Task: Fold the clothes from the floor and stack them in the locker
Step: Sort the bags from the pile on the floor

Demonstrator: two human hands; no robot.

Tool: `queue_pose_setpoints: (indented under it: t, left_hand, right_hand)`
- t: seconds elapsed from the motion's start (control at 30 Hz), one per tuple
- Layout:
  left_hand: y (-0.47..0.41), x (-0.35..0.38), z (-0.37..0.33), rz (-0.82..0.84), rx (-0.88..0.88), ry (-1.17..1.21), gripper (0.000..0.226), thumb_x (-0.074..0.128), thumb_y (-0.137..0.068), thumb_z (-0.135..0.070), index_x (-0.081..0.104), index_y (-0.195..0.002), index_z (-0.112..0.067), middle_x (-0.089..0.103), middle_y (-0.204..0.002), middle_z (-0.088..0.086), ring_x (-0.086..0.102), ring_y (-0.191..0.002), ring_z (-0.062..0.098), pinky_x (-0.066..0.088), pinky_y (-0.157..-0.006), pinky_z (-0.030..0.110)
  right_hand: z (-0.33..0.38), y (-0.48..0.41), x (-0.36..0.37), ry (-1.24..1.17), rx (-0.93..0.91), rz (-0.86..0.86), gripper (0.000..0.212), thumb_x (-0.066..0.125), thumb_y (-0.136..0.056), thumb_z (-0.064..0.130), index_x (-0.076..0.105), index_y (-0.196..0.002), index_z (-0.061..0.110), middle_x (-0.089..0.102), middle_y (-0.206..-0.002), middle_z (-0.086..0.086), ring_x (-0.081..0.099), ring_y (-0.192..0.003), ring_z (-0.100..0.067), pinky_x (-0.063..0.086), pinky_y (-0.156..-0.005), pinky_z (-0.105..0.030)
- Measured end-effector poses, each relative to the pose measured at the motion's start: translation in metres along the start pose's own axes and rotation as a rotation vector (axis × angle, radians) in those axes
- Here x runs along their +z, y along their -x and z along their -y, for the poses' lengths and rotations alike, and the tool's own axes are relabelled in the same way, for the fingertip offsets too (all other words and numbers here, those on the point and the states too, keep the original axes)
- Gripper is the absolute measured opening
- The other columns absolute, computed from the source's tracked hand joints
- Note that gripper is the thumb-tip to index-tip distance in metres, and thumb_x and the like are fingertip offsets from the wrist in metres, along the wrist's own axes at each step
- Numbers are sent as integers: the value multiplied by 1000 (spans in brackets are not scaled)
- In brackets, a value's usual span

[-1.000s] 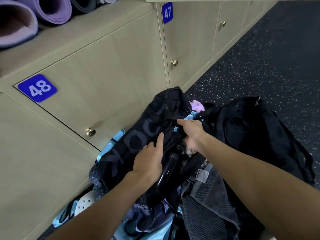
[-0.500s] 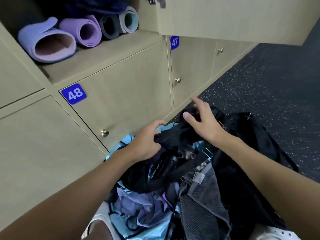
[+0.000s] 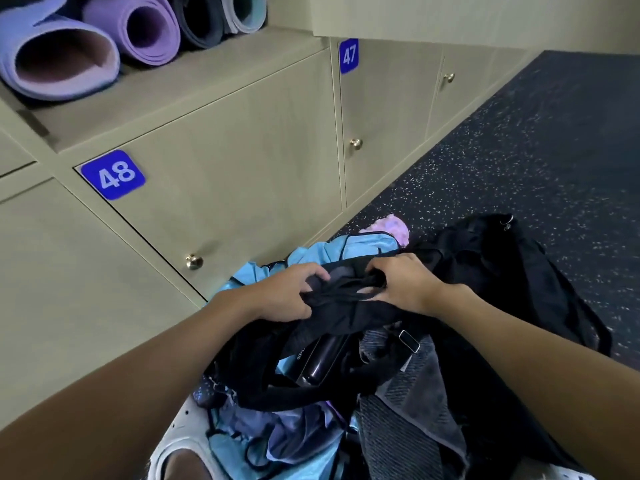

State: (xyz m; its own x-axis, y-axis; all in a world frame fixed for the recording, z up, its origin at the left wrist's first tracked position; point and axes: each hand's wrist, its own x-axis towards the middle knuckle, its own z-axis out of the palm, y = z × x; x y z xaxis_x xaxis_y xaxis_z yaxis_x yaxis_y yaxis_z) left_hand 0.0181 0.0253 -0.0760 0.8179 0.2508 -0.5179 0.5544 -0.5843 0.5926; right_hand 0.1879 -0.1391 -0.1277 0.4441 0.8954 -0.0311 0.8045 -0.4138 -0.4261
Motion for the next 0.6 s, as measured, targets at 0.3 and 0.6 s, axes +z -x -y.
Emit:
queue_pose_setpoints:
  t: [0.3,0.6]
  left_hand:
    - [-24,4,-11,77,-123,-754,127,67,-66,-80,1,-159,-24,13,-165,6,8,-153,29,11,-119,63]
    - [-61,-14,24,57,-184,-352,120,80,-64,-57,10,-157,-30,42,-152,-2,41,-137,21,37,-112,40]
  right_hand:
    - [-10,-49,11,-256,92,227,41,84,-78,16,49,-58,25,50,-39,25,51,-47,13,36,-53,-7]
    - [-9,-62,3,-350,12,216,70,72,-81,6,40,-142,18,48,-120,1,45,-105,-10,32,-78,-9]
